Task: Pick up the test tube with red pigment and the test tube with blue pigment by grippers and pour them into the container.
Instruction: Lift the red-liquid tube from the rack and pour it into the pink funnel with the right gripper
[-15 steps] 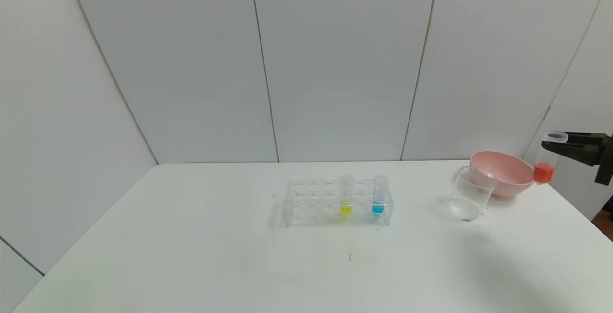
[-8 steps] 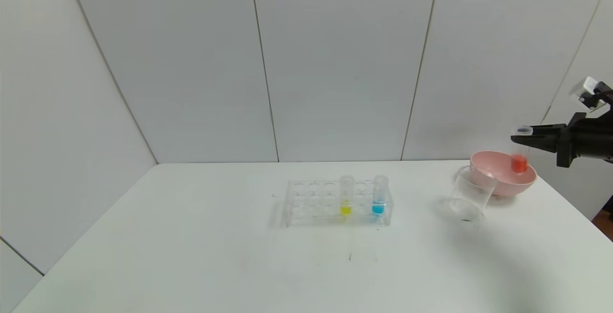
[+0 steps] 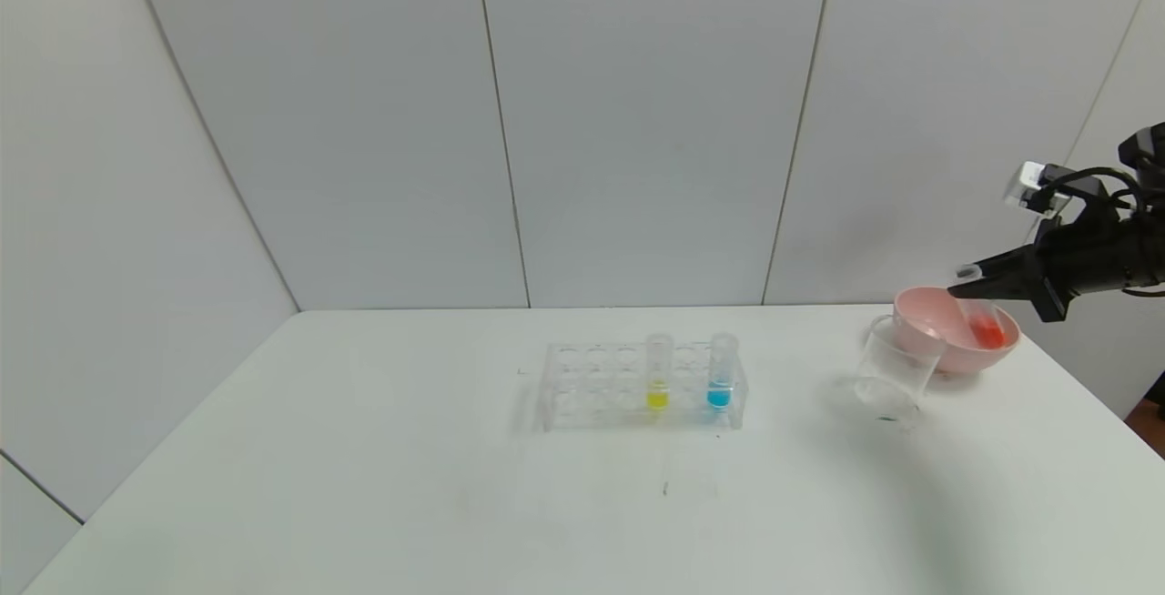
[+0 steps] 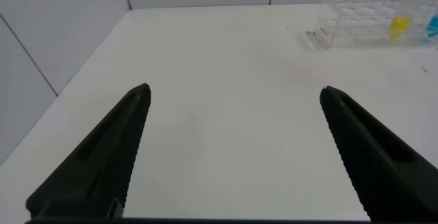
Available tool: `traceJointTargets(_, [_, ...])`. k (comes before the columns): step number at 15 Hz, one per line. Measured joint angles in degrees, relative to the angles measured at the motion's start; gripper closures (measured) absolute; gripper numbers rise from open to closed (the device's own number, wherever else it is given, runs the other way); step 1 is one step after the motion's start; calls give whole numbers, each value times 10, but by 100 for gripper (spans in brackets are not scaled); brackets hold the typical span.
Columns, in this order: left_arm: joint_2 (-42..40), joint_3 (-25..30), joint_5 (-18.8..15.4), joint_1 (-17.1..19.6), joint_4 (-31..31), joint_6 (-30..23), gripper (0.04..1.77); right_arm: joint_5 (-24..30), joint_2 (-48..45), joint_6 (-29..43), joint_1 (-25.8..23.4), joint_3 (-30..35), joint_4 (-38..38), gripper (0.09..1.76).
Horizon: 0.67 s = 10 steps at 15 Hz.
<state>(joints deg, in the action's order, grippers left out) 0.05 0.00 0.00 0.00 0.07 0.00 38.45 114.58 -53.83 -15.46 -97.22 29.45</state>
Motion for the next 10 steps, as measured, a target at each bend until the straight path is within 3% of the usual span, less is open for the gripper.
traceJointTargets(3, [0,0,0,0,0,0,5,-29,11,-74,2,-18,22,136])
traceJointTargets(6, [0,0,0,0,0,0,5,-40,21,-83,10,-23,27,136])
traceJointTargets(10, [0,0,0,0,0,0,5,-89,30,-100,28,-67,103,136])
